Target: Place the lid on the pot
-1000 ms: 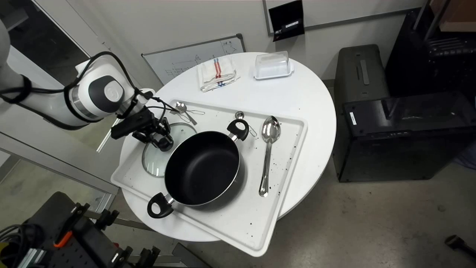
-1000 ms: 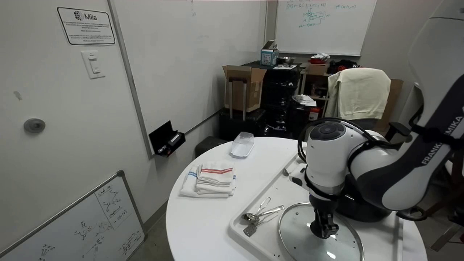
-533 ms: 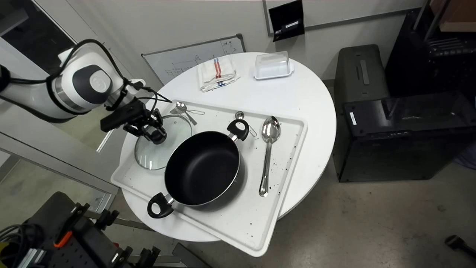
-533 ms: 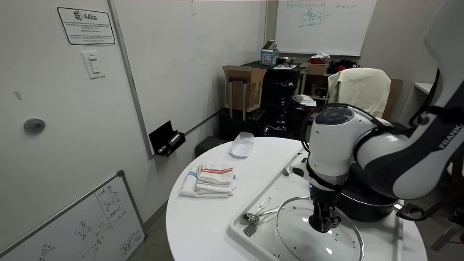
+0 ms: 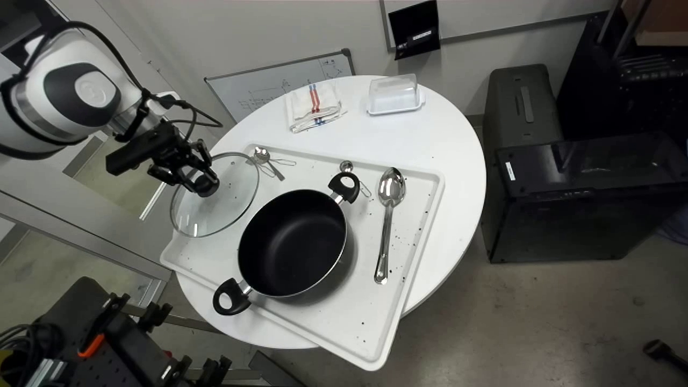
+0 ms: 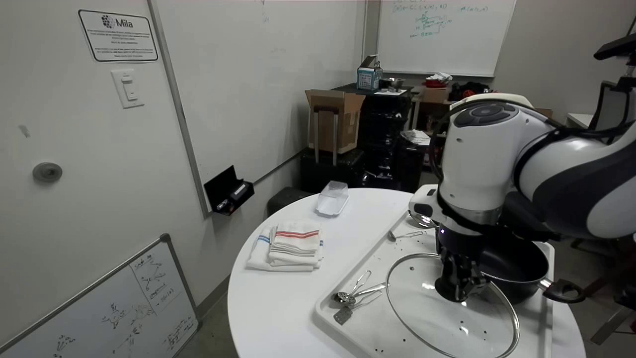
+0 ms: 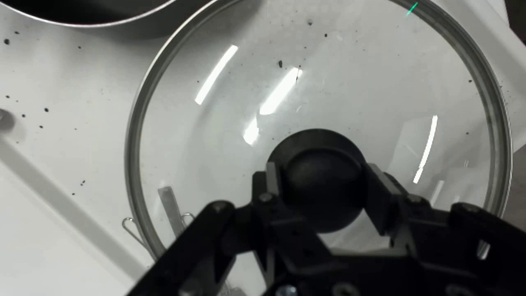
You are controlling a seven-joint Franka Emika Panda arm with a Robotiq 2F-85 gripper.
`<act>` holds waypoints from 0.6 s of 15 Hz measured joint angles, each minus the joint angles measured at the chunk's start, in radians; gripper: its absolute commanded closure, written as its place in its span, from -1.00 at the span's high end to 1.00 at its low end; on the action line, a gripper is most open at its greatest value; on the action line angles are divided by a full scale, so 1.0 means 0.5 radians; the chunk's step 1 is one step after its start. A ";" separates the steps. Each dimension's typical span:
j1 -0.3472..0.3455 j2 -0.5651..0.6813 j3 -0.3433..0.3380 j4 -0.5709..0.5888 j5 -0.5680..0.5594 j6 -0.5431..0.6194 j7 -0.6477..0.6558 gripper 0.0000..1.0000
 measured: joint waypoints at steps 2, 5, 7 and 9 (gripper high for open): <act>-0.012 -0.100 0.006 -0.048 0.000 -0.053 -0.001 -0.50; -0.055 -0.225 -0.001 -0.121 0.000 -0.089 -0.001 -0.50; -0.105 -0.295 -0.013 -0.174 0.000 -0.089 -0.003 -0.50; -0.170 -0.360 -0.025 -0.226 0.003 -0.089 -0.025 -0.50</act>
